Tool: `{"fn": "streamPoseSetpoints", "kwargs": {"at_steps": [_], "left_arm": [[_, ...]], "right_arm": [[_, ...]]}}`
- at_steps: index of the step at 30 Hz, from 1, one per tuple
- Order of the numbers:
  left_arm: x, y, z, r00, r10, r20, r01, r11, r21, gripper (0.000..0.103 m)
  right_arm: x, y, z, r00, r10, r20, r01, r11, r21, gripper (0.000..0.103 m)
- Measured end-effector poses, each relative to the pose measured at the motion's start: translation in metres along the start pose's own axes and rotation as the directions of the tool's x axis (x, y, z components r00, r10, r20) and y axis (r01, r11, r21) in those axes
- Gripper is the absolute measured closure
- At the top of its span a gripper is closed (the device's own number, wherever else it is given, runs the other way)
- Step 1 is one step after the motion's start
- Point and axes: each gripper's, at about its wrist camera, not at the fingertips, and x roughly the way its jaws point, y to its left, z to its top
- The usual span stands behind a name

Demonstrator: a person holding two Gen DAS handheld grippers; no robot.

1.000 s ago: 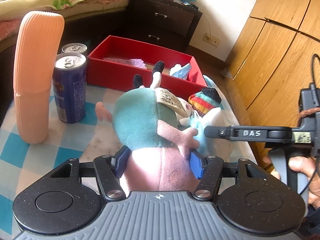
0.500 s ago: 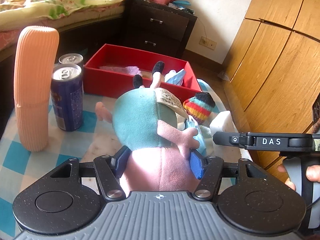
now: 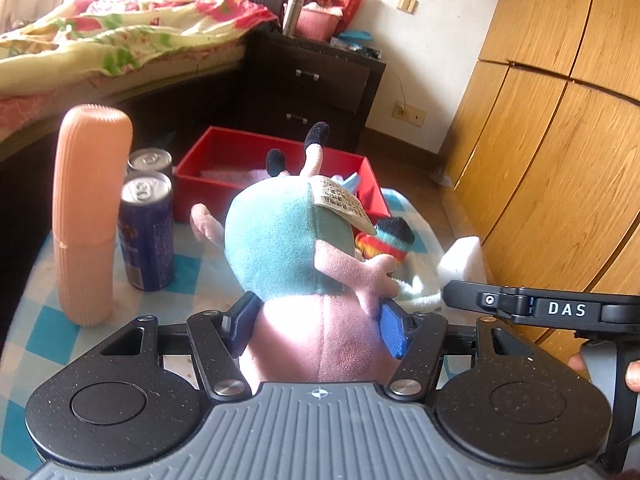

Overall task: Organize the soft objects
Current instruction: 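Carry the pig plush in the left tool into the red box while the right tool carries the foam block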

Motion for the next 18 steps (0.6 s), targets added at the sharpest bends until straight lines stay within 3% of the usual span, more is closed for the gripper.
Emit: {"fn": "streamPoseSetpoints", "kwargs": {"at_steps": [18], "left_arm": [[-0.024,-0.012,0.019,0.992,-0.008,0.122,0.005,1.000,0.020,0.041]], "right_arm": [[-0.033,0.027,0.007,0.991,0.040,0.129,-0.037,0.999,-0.026,0.058]]}}
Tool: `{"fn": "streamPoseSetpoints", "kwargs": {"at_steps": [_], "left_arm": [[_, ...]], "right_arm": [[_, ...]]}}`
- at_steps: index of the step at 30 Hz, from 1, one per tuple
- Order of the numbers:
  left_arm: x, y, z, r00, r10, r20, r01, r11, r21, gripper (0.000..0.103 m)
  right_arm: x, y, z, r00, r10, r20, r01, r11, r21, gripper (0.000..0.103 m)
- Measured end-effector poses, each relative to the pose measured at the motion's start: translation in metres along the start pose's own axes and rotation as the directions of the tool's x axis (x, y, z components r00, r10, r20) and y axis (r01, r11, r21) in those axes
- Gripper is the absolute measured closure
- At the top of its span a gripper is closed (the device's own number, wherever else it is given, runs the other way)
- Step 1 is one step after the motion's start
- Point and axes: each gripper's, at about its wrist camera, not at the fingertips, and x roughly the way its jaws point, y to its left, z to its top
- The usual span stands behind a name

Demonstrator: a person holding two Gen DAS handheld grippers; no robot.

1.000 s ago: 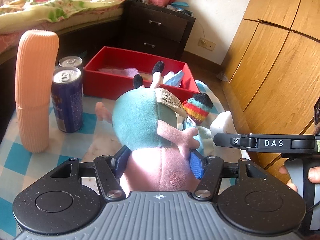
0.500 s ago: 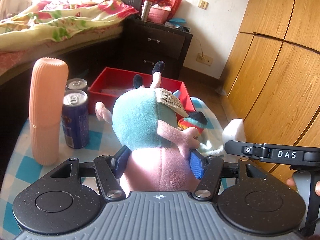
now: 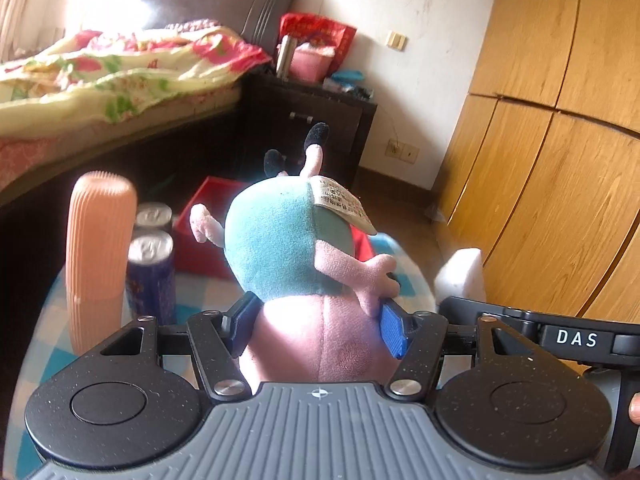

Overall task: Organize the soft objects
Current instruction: 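Carry the pig plush in the left tool into the red box while the right tool carries the foam block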

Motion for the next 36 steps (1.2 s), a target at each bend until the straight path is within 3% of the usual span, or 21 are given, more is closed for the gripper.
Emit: {"fn": "streamPoseSetpoints", "kwargs": {"at_steps": [18,36], "left_arm": [[0.025,-0.012,0.045,0.995,0.007,0.102,-0.009,1.000,0.017,0.041],[0.107,0.007,0.074,0.995,0.060,0.084,-0.059,0.998,-0.017,0.040]], "right_arm": [[0.014,0.008,0.046,0.989,0.001,0.150,0.004,0.999,-0.037,0.058],[0.081,-0.011,0.091,0.988,-0.067,0.140,0.081,0.992,-0.097,0.058]]}}
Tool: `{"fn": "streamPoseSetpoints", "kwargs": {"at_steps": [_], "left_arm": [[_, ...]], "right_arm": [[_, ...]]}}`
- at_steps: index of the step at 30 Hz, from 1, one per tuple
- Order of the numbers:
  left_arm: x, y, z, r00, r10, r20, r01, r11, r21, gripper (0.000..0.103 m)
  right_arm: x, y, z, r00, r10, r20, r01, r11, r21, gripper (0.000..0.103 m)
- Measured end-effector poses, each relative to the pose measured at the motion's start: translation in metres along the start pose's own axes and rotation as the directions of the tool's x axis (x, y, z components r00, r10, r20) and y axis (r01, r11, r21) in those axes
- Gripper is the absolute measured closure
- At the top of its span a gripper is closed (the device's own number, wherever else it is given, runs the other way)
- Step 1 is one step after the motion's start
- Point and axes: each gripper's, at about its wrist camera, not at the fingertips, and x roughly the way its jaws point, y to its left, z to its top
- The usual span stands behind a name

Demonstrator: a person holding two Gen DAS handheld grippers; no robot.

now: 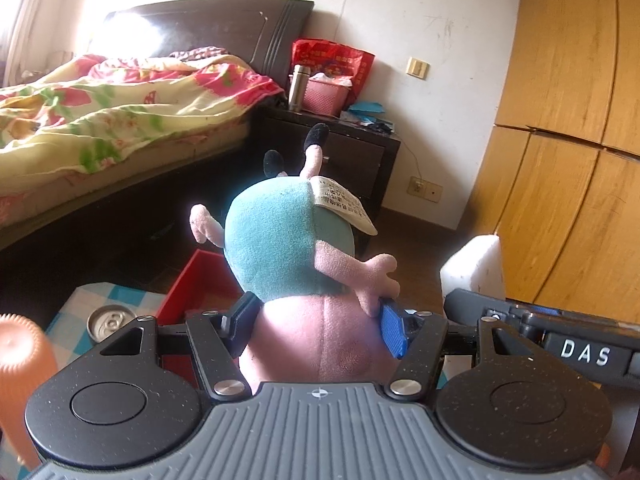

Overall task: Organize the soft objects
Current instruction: 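Carry the pig plush in the left tool into the red box while the right tool carries the foam block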

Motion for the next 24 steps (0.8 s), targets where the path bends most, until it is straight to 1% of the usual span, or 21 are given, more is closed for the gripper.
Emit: {"fn": "streamPoseSetpoints", "kwargs": {"at_steps": [5,16,19,24], "left_arm": [[0.015,0.002,0.006,1.000,0.026,-0.008,-0.026,1.000,-0.002,0.040],[0.050,0.008,0.010,0.995,0.094,-0.039,-0.094,0.996,-0.011,0.040],[0.068,0.010,0.014,0.991,0.113,-0.066,-0.114,0.993,-0.021,0.040],[0.097,0.016,0.015,0.979,0.176,-0.106,-0.180,0.983,-0.037,0.039]], "right_arm": [[0.024,-0.003,0.006,1.000,-0.015,-0.011,0.014,1.000,-0.015,0.058],[0.063,-0.002,0.013,0.999,-0.033,-0.011,0.032,0.999,-0.039,0.058],[0.081,-0.006,0.018,0.998,-0.052,-0.033,0.050,0.998,-0.039,0.058],[0.118,-0.014,0.021,0.994,-0.071,-0.087,0.068,0.997,-0.031,0.058]]}}
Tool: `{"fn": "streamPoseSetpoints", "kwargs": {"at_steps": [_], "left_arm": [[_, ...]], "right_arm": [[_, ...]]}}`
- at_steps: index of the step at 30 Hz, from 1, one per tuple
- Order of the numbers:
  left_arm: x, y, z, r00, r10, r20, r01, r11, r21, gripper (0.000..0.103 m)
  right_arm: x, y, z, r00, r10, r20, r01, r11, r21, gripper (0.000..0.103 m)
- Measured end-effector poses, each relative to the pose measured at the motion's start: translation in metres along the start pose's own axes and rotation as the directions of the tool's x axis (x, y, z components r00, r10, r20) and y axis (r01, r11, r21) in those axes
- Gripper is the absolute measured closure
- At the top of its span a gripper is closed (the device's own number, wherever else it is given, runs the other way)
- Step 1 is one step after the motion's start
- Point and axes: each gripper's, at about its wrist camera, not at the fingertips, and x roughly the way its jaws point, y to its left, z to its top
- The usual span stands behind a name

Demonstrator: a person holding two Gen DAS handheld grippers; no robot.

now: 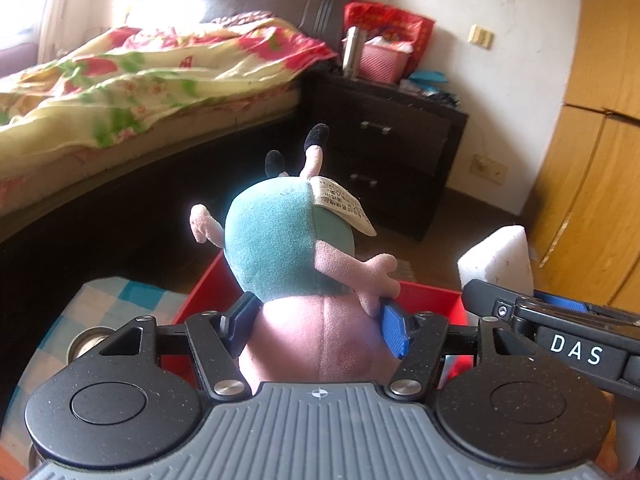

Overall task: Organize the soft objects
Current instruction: 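Carry the pig plush in the left tool into the red box while the right tool carries the foam block, then open the left tool to release the pig plush while the right tool releases the foam block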

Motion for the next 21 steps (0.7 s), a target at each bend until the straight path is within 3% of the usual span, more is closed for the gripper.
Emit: {"fn": "streamPoseSetpoints", "kwargs": {"at_steps": [6,10,14,16,21], "left_arm": [[0.015,-0.003,-0.003,0.998,0.055,-0.025,-0.055,0.998,0.030,0.038],[0.008,-0.009,-0.001,0.996,0.091,0.007,-0.091,0.993,0.073,0.027],[-0.001,-0.009,-0.001,0.997,0.081,0.004,-0.081,0.995,0.058,0.029],[-0.007,-0.007,-0.001,0.997,0.073,-0.002,-0.072,0.996,0.047,0.033],[-0.022,-0.004,0.000,0.999,0.046,0.001,-0.046,0.998,0.036,0.032]], "right_arm": [[0.033,-0.013,-0.002,0.996,0.002,-0.084,0.001,0.999,0.036,0.052],[0.033,-0.021,-0.003,0.996,0.001,-0.093,0.006,0.997,0.077,0.048],[0.023,-0.027,-0.004,0.997,-0.009,-0.079,0.016,0.996,0.087,0.044],[0.021,-0.027,-0.005,0.997,0.004,-0.074,0.003,0.996,0.090,0.033],[0.010,-0.024,-0.004,0.997,-0.017,-0.071,0.023,0.996,0.087,0.032]]}}
